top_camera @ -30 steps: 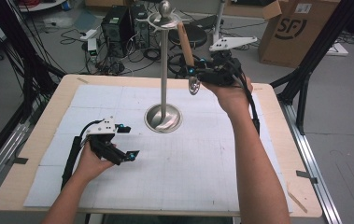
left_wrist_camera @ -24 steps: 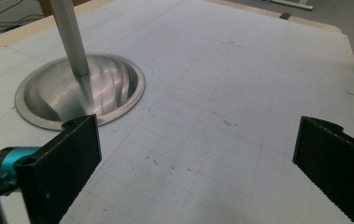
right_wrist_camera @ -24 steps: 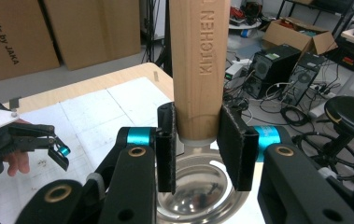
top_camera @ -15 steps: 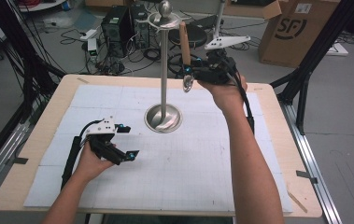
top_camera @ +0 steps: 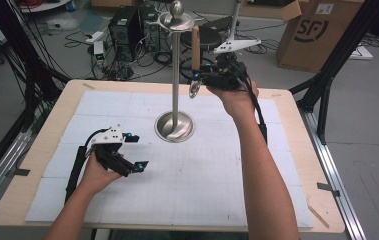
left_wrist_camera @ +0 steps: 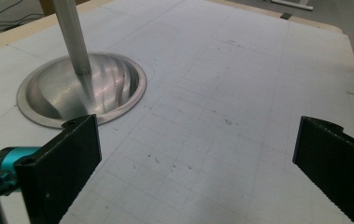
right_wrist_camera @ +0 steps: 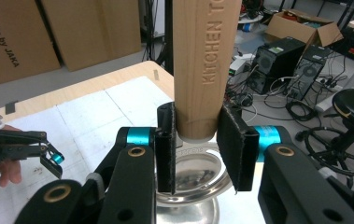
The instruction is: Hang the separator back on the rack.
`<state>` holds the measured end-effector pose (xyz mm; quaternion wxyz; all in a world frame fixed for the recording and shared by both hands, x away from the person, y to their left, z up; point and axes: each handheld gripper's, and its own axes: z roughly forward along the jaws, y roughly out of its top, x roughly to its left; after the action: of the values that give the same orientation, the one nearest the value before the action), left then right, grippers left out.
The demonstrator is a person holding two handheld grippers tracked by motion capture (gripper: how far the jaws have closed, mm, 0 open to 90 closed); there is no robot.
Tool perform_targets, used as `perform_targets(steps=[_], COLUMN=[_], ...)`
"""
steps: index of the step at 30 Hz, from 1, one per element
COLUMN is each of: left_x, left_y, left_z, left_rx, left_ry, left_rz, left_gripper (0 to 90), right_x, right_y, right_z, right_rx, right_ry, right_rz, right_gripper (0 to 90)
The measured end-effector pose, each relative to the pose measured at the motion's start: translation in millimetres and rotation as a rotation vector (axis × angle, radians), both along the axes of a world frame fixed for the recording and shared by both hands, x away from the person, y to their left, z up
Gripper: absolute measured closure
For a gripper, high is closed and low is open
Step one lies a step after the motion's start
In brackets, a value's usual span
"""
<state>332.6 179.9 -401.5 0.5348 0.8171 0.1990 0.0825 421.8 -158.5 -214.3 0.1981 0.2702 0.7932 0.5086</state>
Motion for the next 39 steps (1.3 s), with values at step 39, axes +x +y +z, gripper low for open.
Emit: perform_targets(steps=[39], left_x=[0.8], left_y=[-1.9], left_z=[-3.1], left_rx=[0.017], left_ry=[0.010], left_rz=[-0.003], left_gripper=[1.7], right_x=[-12.1], right_y=[-25.2], right_z=[-35.7], right_rx=[-0.039], right_ry=[0.035], right_rz=[-0.034], right_gripper=[43.8])
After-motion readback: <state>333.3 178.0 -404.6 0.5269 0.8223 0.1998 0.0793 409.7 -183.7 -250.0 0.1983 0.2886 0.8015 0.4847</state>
